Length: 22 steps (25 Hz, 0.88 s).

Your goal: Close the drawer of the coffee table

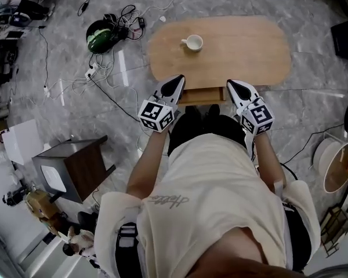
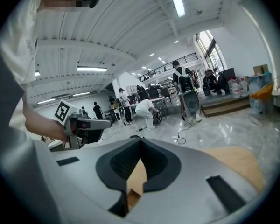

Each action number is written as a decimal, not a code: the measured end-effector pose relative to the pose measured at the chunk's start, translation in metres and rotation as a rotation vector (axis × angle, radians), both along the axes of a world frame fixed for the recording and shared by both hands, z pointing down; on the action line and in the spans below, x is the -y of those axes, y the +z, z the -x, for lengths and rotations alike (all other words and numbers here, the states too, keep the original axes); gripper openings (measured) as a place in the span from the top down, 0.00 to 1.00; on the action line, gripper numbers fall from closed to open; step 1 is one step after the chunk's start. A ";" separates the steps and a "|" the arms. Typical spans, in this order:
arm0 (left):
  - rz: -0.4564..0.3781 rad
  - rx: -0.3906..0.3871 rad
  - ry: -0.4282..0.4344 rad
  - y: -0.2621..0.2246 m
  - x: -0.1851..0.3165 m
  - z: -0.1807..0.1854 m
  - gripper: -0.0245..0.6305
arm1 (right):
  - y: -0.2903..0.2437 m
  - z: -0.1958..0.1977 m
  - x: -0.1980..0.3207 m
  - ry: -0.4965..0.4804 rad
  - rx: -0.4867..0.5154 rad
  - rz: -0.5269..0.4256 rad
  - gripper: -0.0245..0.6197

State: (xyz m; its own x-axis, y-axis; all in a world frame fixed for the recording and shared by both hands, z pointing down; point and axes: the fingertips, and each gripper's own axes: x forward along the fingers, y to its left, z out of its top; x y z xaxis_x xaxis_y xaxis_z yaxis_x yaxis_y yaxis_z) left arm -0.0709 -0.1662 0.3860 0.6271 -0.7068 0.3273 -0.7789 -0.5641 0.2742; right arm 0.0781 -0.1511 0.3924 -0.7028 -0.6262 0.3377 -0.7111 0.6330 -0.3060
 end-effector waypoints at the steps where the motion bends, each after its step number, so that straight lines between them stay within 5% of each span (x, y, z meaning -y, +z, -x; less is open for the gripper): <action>1: 0.008 0.003 0.007 0.008 0.004 0.001 0.96 | 0.013 0.002 0.000 -0.004 -0.016 0.028 0.97; 10: 0.222 0.054 0.043 0.162 -0.010 0.030 0.96 | 0.222 0.009 -0.043 -0.010 -0.186 0.311 0.97; 16: 0.413 0.137 0.067 0.275 -0.056 0.055 0.96 | 0.355 -0.014 -0.118 -0.052 -0.376 0.652 0.97; 22: 0.570 0.135 0.096 0.364 -0.094 0.077 0.96 | 0.411 -0.006 -0.141 -0.064 -0.406 0.741 0.97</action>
State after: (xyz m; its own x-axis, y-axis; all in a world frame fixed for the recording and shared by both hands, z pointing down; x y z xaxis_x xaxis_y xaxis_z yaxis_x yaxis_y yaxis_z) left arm -0.1479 -0.0725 0.7497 0.6062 -0.3383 0.7198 -0.7805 -0.4271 0.4565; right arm 0.0837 -0.0103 0.8029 -0.4649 -0.1064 0.8790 -0.8251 0.4120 -0.3866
